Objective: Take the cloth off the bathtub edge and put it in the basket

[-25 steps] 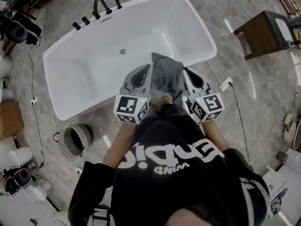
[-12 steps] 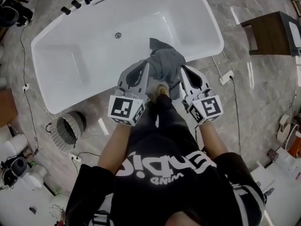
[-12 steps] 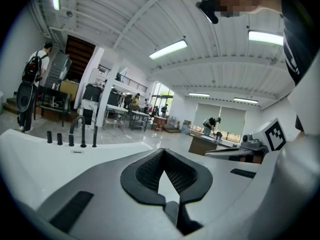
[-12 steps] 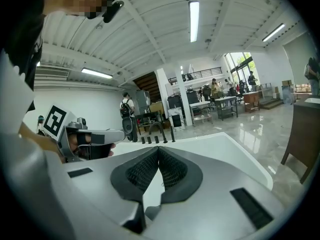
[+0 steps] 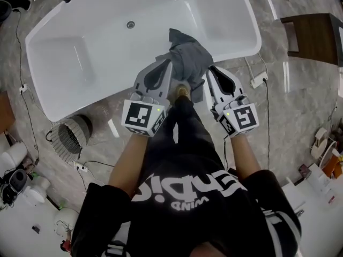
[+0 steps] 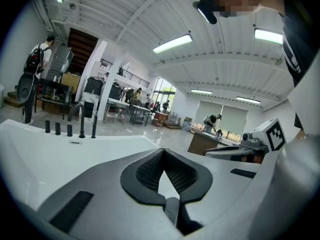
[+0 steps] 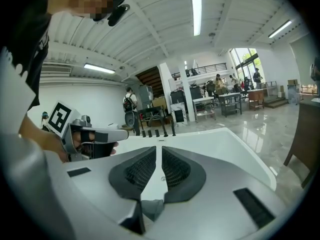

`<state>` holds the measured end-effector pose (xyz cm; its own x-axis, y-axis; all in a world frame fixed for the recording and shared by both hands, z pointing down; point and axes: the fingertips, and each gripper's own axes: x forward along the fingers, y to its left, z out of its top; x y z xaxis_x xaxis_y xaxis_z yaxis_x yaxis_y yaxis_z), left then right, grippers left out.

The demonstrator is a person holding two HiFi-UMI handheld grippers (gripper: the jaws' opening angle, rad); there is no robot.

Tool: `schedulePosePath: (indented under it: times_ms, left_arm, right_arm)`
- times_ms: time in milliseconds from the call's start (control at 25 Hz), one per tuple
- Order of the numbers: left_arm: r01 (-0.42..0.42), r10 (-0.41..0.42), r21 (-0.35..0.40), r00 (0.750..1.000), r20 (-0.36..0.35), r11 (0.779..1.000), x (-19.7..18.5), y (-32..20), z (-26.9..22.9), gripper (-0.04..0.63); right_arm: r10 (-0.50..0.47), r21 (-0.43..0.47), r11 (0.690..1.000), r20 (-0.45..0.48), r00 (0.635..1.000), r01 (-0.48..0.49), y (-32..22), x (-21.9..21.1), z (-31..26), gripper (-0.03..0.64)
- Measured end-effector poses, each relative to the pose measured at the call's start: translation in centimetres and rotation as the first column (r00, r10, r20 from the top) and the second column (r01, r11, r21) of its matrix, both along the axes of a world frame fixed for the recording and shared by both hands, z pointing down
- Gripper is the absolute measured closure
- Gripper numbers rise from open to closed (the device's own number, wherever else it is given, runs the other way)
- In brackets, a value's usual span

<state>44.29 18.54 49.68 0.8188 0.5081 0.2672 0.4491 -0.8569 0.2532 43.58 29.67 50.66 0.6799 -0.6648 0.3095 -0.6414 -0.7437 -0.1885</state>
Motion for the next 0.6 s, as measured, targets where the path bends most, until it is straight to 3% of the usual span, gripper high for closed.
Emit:
schedulePosePath:
  times_ms: [80,320,600]
  left_arm:
    - [-0.008,0.008,0.003,1.0,0.006,1.0,-0.2,0.3,0.0,0.583]
    - [-0.035,0.035,0.009,0.999,0.028,0.999,-0.7,0.8,0.9,0.583]
    - [-0.039,0.039,0.011,0.999,0.037,0.999,-1.1,0.8,1.1,0.583]
  right_arm:
    - [-0.02,0.006,1.0,0.011,1.0,0.02,0.0,0.1,0.1,0.599]
    - [-0.143,0.033,0.989,0.073,0.987,0.141,-1.4,0.0,1.2,0.362]
    - [-0.256,-0.086,0.96,0.111,0.96,0.265,-1.7,-0.7,4.1,0.353]
